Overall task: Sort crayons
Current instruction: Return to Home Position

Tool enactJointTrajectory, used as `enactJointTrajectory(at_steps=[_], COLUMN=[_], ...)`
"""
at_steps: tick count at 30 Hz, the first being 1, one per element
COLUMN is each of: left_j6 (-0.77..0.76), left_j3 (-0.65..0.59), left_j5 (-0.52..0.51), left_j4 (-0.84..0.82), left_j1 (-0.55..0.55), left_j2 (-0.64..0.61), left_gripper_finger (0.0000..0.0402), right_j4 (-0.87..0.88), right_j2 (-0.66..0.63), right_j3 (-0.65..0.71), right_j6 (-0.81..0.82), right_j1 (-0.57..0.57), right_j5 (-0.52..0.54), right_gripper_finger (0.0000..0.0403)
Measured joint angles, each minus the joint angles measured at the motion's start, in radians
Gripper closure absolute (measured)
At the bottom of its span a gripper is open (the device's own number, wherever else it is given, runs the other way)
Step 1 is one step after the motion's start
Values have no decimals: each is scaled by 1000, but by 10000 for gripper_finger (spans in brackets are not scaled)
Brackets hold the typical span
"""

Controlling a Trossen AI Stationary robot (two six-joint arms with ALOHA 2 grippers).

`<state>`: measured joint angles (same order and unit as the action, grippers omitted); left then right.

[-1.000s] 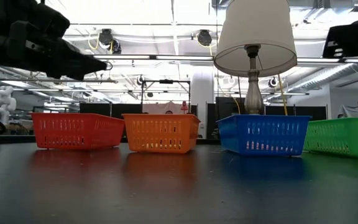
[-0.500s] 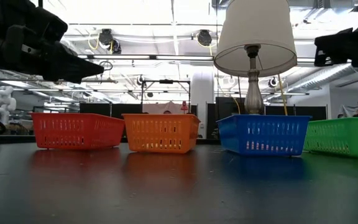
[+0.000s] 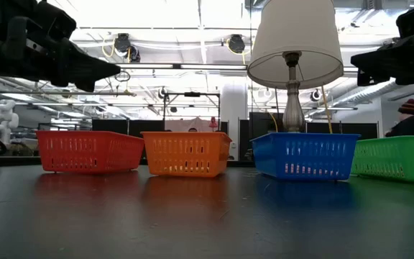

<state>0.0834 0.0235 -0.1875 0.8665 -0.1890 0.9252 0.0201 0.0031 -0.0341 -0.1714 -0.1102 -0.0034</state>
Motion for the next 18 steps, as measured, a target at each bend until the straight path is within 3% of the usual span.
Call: enactJointTrajectory(at_steps=[18], left_j6=[-19], left_j3=[-16], left_j5=[53], left_j4=[-203], left_j1=[0], left_j2=[-198], left_gripper_finger=[401], right_j4=[0], right_j2=[11], right_j3=[0], right_j6=[-26], right_j1=[13], right_j5=[1], right_gripper_finger=[403])
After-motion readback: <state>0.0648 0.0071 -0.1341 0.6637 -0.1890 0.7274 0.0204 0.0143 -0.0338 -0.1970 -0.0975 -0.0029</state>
